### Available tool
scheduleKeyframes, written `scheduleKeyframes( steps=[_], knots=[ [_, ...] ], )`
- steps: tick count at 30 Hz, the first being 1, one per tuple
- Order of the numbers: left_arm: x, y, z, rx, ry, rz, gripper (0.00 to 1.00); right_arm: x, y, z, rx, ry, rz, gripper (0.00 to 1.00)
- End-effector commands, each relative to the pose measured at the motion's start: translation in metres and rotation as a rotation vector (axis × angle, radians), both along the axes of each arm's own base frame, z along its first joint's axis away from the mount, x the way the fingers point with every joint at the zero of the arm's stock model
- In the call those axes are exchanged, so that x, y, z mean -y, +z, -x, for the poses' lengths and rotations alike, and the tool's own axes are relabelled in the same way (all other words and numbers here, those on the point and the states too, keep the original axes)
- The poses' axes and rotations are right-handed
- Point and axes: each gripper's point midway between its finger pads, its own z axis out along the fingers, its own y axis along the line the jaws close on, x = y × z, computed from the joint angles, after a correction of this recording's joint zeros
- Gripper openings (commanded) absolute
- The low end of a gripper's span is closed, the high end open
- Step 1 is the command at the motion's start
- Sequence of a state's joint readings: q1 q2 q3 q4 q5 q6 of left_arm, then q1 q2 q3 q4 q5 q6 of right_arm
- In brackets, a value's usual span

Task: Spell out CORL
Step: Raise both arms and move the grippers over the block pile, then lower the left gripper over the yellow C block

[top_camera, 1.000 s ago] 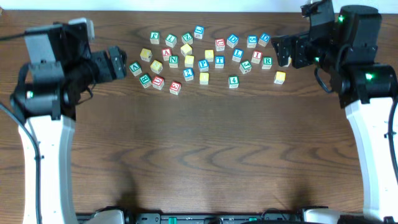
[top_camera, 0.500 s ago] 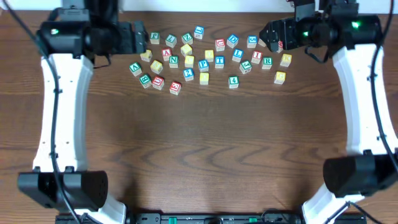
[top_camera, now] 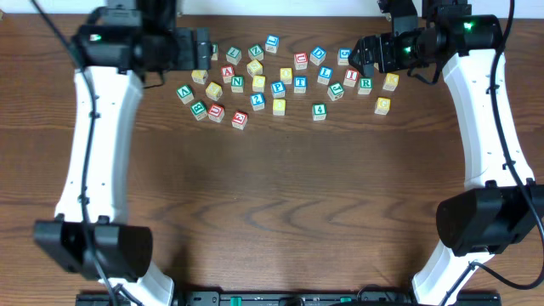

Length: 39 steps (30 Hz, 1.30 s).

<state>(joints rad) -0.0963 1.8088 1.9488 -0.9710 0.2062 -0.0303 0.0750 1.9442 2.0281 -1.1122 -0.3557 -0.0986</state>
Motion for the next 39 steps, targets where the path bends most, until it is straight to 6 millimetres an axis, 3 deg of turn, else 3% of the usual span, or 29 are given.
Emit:
scheduleKeyframes(
  steps=[1, 6, 8, 15, 23, 29, 33, 39],
  knots=[
    [0.014, -0.021, -0.022, -0.003, 0.057, -0.114, 0.93, -0.003, 0.007, -0.001, 0.012, 0.011, -0.014, 0.99],
    [0.049, -0.056, -0.055, -0.038, 0.035, -0.114, 0.91, -0.003, 0.007, -0.001, 0.012, 0.011, -0.014, 0.99],
    [0.061, -0.085, -0.066, -0.075, 0.019, -0.125, 0.87, -0.003, 0.007, -0.001, 0.012, 0.011, -0.014, 0.99],
    [0.072, -0.147, -0.071, -0.176, -0.004, -0.153, 0.83, -0.003, 0.007, -0.001, 0.012, 0.011, -0.014, 0.99],
    [0.09, -0.163, -0.084, -0.14, -0.027, -0.146, 0.83, -0.003, 0.007, -0.001, 0.012, 0.011, -0.014, 0.99],
    [0.092, -0.16, -0.092, -0.102, -0.03, -0.14, 0.83, -0.003, 0.007, -0.001, 0.012, 0.011, -0.014, 0.99],
    [0.092, -0.166, -0.093, -0.099, -0.028, -0.141, 0.7, -0.003, 0.007, -0.001, 0.012, 0.011, -0.014, 0.99],
    [0.094, -0.185, -0.088, -0.124, -0.036, -0.149, 0.69, -0.003, 0.007, -0.001, 0.012, 0.011, -0.014, 0.99]
  ],
)
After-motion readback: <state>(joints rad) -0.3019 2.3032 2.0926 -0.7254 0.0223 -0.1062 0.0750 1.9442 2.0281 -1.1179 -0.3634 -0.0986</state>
